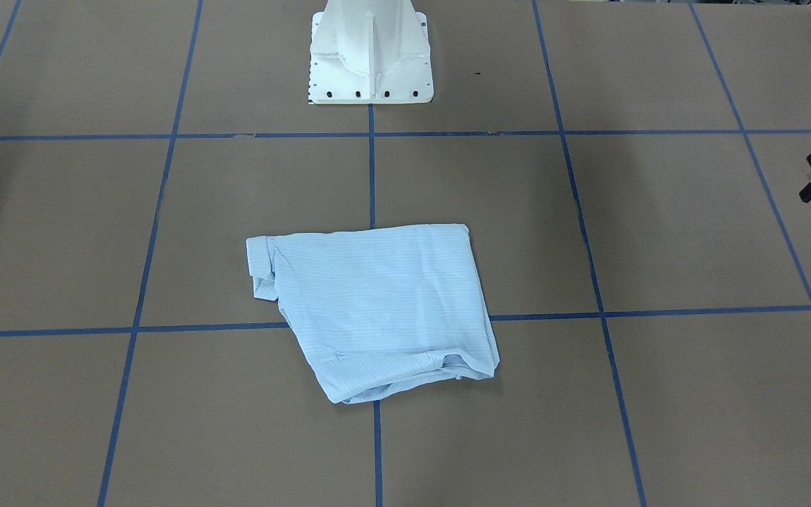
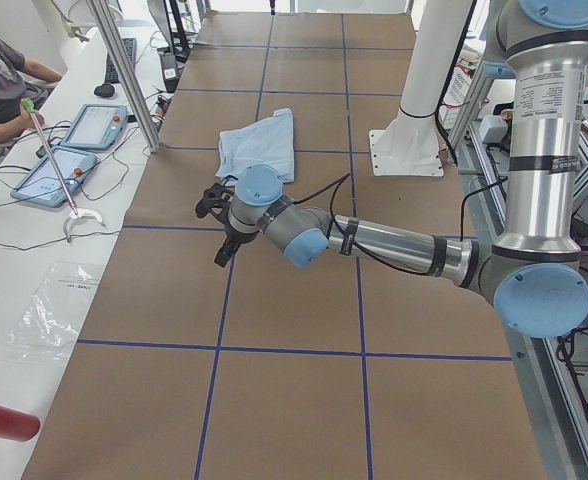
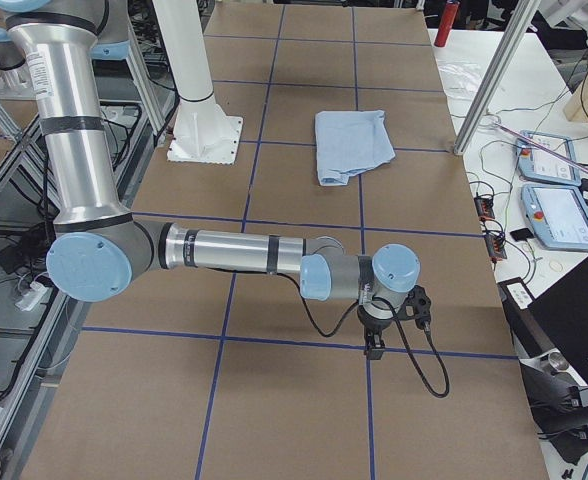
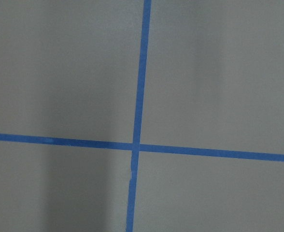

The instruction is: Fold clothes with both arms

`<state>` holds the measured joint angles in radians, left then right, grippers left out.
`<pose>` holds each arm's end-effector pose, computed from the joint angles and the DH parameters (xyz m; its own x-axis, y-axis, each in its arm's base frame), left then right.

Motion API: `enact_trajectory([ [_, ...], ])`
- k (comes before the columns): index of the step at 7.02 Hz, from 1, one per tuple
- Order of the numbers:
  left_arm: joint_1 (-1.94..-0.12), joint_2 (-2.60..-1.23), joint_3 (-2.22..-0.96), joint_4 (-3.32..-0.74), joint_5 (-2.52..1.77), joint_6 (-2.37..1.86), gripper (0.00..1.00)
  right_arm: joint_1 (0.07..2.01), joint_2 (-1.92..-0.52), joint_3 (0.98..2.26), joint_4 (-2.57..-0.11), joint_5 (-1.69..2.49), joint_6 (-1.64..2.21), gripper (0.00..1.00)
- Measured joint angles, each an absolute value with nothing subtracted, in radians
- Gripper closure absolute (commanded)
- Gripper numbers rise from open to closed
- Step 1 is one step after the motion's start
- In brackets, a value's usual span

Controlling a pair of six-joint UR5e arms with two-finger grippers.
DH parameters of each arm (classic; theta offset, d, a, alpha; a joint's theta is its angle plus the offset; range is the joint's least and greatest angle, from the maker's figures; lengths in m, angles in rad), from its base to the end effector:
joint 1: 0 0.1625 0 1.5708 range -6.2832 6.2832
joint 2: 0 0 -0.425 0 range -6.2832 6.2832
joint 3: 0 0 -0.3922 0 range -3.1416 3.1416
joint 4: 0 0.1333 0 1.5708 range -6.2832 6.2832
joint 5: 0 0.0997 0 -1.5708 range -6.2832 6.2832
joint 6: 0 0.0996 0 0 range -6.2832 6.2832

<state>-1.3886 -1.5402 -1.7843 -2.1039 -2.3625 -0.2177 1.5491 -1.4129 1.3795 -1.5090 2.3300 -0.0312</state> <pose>0.0281 -0.4969 0.5033 0.6216 0.4125 -0.6659 -0.0025 0.8511 0.5249 0.0526 -0.5618 0.6647 0.7238 -0.0664 0.6868 0.0443 0.9978 0.0498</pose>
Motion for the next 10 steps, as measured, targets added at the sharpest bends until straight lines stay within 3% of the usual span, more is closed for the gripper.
enact_trajectory([
  [4, -1.411, -1.534, -1.798, -1.927, -2.308, -0.157, 0.0, 1.557, -1.451, 1.466, -1.542, 2.332, -0.028, 0.0],
  [6, -1.451, -1.528, -1.866, -1.799, -2.317, -0.149, 0.0, 1.554, -1.455, 1.514, -1.595, 2.334, -0.022, 0.0],
  [10, -1.459, -1.53, -1.884, -1.796, -2.32, -0.152, 0.0, 1.535, -1.471, 1.643, -1.68, 2.363, -0.027, 0.0],
])
